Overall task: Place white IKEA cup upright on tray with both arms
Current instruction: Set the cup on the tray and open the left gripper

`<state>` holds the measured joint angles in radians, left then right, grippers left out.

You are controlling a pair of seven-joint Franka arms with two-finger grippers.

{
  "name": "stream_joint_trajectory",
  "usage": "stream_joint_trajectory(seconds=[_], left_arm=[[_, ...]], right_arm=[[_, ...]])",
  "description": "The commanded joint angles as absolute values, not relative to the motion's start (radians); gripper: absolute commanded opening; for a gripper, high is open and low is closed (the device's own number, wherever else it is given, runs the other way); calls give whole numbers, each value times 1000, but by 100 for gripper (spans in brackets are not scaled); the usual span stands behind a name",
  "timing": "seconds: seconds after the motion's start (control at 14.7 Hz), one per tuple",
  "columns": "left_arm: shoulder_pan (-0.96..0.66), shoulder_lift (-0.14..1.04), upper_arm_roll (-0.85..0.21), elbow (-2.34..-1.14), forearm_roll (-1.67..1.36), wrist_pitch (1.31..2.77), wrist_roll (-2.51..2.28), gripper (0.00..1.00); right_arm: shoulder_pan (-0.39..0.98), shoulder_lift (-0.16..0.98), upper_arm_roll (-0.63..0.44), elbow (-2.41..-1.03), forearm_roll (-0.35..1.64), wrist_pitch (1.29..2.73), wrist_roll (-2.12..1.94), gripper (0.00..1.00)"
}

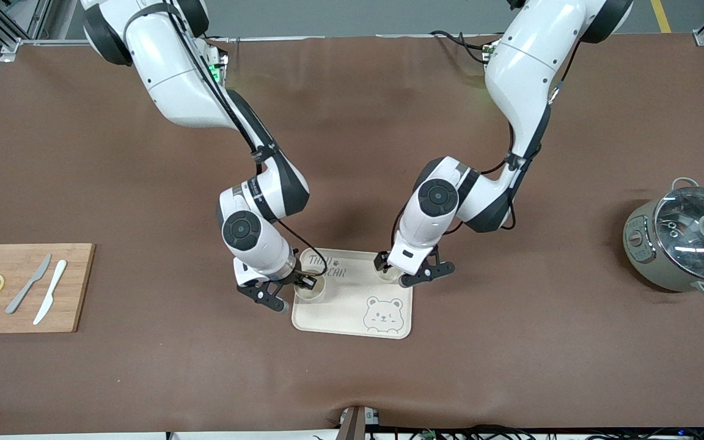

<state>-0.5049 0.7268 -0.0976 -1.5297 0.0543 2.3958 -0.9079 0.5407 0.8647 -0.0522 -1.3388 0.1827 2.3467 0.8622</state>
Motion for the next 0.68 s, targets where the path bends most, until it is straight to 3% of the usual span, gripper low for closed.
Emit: stream_joint_trajectory(seconds=[0.0, 0.61], left_arm=[[-506, 666, -89, -1539, 83, 2307, -934, 100], [-384, 516, -90, -1539, 72, 2080, -677, 100]], right_arm=[[549, 885, -63, -1302, 190, 2345, 884, 0], [557, 896, -63, -1304, 186, 2355, 885, 0]])
